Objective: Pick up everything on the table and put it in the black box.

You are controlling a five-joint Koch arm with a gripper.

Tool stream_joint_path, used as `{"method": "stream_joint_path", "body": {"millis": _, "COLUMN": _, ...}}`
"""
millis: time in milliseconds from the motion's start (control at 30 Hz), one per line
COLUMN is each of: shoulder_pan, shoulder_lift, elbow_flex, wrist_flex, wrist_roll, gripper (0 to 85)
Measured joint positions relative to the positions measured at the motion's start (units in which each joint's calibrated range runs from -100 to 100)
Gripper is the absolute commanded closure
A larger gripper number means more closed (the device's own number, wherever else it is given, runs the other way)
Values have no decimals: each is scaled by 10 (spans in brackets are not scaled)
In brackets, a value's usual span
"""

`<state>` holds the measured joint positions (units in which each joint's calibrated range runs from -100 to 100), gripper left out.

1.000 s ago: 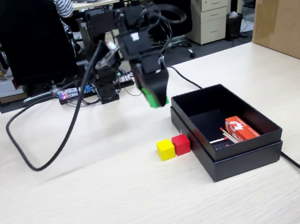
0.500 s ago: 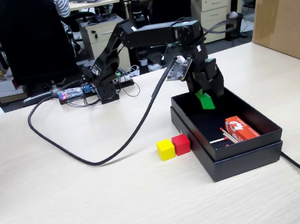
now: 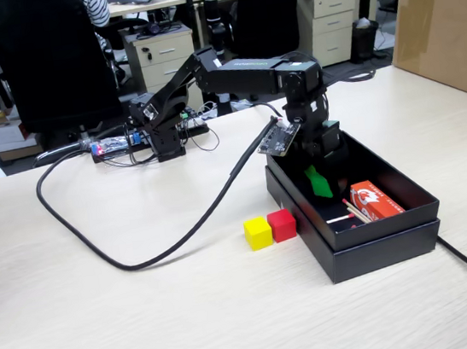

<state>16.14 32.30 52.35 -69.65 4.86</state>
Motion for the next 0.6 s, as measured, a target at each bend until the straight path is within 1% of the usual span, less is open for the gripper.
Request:
{"method": "stream_joint_path", "body": {"millis": 33, "shoulder_pan": 0, "shoulder_lift": 0, "elbow_flex": -1, "wrist_flex": 0, "wrist_roll": 0, "gripper": 585}}
{"method": "stream_joint_path", "body": {"millis": 67, "shoulder_pan": -1, "shoulder_lift": 0, "elbow_flex": 0, "wrist_flex": 0, "wrist_roll": 0, "gripper": 557}}
{"method": "stream_joint_path", "body": {"millis": 133, "shoulder_pan": -2, "shoulder_lift": 0, "elbow_flex": -1, "wrist_flex": 0, "wrist_roll": 0, "gripper": 464}}
{"method": "stream_joint_path", "body": {"millis": 167, "shoulder_pan": -3, "shoulder_lift": -1, "elbow_flex": -1, "wrist_flex": 0, "wrist_roll": 0, "gripper": 444}}
{"method": "stream_joint_path", "body": {"millis": 300, "shoulder_pan": -8, "shoulder_lift": -56, "elbow_flex": -29, "wrist_flex": 0, "wrist_roll": 0, "gripper": 438}}
{"method": "stream_joint_path", "body": {"millis": 533, "shoulder_pan": -48, "shoulder_lift": -329, "elbow_flex": -56, "wrist_flex": 0, "wrist_roll": 1, "gripper": 435}}
{"method": "stream_joint_path", "body": {"millis": 600, "shoulder_pan": -59, "shoulder_lift": -377, "elbow_flex": -116, "wrist_flex": -1, "wrist_roll": 2, "gripper": 394}}
